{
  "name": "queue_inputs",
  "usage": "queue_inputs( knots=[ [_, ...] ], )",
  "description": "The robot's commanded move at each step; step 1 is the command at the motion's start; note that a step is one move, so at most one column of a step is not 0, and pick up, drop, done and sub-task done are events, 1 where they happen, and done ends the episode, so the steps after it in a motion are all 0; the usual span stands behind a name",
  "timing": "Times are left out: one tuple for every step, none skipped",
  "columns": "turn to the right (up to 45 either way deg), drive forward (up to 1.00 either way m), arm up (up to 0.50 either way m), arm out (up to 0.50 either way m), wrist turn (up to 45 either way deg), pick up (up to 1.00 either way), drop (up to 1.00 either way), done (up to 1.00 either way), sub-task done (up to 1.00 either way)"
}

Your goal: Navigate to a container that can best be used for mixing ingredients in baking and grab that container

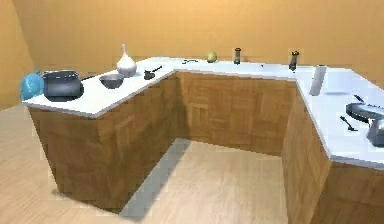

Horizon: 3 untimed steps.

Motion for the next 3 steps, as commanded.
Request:
queue_inputs(
  knots=[
    [0.0, 0.55, 0.0, 0.0, 0.0, 0.0, 0.0, 0.0, 0.0],
    [-45.0, 0.0, 0.0, 0.0, 0.0, 0.0, 0.0, 0.0, 0.0],
    [-45.0, 0.0, 0.0, 0.0, 0.0, 0.0, 0.0, 0.0, 0.0]
  ],
)
